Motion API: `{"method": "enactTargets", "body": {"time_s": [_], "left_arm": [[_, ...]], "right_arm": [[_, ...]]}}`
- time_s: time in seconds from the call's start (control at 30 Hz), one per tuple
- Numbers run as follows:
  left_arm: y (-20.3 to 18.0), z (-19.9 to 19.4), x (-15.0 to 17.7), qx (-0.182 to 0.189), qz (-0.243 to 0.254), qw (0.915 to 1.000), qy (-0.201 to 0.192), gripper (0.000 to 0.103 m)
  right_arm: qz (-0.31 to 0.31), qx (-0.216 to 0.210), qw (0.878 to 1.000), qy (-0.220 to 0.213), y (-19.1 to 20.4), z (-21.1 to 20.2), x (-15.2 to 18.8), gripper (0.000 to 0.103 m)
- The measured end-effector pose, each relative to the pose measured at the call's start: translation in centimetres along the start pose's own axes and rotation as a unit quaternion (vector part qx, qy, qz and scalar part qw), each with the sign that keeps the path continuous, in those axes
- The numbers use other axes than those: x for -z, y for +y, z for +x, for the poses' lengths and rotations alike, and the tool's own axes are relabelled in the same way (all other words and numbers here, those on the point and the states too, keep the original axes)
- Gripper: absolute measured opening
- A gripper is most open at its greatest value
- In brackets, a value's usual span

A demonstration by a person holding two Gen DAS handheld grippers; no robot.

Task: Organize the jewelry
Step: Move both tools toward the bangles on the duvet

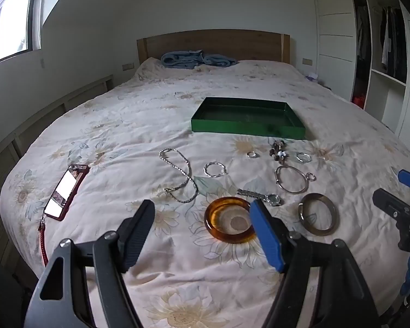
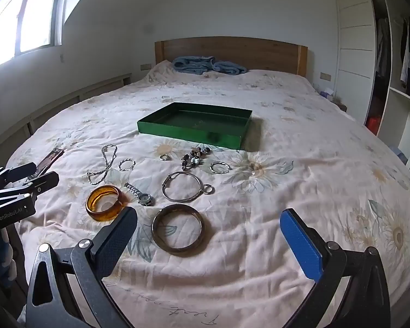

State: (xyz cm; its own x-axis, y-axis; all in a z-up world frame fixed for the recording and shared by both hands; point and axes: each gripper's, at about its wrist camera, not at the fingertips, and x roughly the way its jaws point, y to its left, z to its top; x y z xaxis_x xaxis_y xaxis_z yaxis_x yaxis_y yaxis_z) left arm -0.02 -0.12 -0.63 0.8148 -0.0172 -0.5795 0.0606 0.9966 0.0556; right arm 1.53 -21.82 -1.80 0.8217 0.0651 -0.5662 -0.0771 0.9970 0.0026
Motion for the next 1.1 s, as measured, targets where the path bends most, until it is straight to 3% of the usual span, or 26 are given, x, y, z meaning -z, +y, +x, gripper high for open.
{"method": "enactTargets", "body": {"time_s": [0.7, 1.1], "left_arm": [[-1.1, 1.2, 0.0, 0.008, 0.015, 0.9998, 0.011, 0.071], [-1.0, 1.4, -0.1, 0.043, 0.003, 0.9984, 0.037, 0.071]], "right_arm": [[0.003, 0.01, 1.0, 0.009, -0.5, 0.4, -0.1, 0.103], [0.005, 0.015, 1.0, 0.011, -0.5, 0.1, -0.3, 0.103]]}}
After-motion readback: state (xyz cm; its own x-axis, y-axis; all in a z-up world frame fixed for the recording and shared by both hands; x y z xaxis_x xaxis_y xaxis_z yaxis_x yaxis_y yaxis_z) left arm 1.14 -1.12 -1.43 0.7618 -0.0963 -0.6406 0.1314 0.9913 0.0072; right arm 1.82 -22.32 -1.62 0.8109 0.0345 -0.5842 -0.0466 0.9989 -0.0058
